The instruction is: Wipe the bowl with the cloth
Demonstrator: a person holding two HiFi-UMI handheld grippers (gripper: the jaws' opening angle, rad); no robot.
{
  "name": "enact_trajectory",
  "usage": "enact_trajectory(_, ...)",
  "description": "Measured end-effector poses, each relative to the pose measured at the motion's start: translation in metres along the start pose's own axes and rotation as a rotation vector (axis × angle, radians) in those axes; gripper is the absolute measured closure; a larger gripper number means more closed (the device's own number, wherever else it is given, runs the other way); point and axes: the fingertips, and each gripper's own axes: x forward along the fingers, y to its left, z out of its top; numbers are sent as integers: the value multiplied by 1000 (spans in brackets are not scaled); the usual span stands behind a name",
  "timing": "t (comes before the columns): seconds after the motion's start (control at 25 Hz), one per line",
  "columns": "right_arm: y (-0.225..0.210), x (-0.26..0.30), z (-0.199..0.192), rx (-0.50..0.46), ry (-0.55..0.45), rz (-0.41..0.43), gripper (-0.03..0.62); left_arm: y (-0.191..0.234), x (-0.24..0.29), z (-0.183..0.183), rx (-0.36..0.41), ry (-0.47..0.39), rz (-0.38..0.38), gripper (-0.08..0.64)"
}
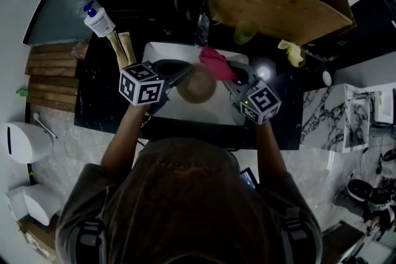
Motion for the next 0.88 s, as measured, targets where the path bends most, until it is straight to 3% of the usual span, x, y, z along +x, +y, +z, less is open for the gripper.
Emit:
enact_trajectory(0.64, 24, -8, -4, 25, -1, 39, 549, 41, -18, 16, -30, -96, 177, 532)
enact_trajectory(0.88, 37, -9, -10, 102, -2, 36, 549, 49, -18, 21, -32, -125, 216, 532)
